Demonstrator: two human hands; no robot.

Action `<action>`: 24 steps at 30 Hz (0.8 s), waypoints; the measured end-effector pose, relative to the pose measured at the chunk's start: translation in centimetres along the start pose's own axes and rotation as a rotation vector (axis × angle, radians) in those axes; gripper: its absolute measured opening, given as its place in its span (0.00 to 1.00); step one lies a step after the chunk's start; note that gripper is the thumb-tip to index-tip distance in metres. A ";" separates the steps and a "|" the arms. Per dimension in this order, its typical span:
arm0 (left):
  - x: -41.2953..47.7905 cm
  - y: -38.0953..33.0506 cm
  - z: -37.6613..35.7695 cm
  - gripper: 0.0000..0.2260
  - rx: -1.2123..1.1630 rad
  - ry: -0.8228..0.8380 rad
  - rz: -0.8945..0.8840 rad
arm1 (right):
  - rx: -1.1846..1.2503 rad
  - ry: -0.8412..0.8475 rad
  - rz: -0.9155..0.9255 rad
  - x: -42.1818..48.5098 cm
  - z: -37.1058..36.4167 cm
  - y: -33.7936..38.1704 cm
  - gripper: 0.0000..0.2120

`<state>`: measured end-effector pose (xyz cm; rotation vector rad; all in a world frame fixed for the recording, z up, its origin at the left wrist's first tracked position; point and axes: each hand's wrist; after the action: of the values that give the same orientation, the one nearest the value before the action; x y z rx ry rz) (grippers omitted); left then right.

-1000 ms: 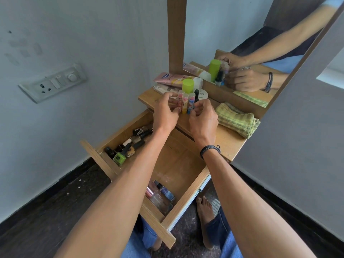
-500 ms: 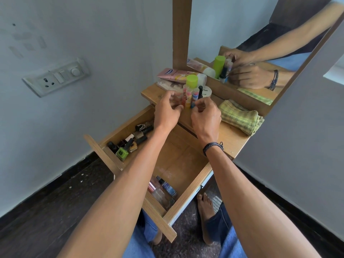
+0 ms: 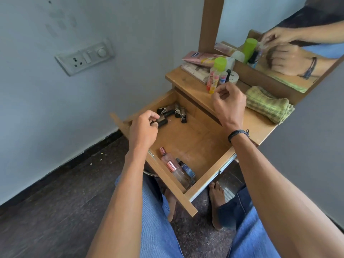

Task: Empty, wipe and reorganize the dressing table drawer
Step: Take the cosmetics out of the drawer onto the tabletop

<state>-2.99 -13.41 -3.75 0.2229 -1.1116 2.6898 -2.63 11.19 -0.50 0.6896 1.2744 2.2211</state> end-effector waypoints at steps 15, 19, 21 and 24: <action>-0.8 0.7 -0.6 0.11 0.102 -0.199 -0.019 | -0.519 0.580 0.333 -9.8 -3.8 -1.7 0.05; -0.8 0.8 -0.7 0.10 0.144 -0.171 -0.029 | -0.570 0.806 0.119 -12.1 -6.1 -3.2 0.10; -0.7 0.8 -0.6 0.09 0.169 -0.145 -0.047 | -0.544 0.853 0.043 -12.3 -6.6 -3.6 0.11; -0.7 0.9 -0.6 0.08 0.215 -0.098 -0.071 | -0.498 0.874 -0.010 -12.1 -6.7 -3.9 0.11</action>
<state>-2.58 -13.75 -4.94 0.4260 -0.8204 2.7585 2.84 1.03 -9.06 -0.5366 0.9491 2.7727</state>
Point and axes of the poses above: each hand's wrist, its own x-axis towards the middle knuckle, its own z-axis out of the back of the hand, y = z × x, and after that the axes turned 15 degrees about -z, right-handed
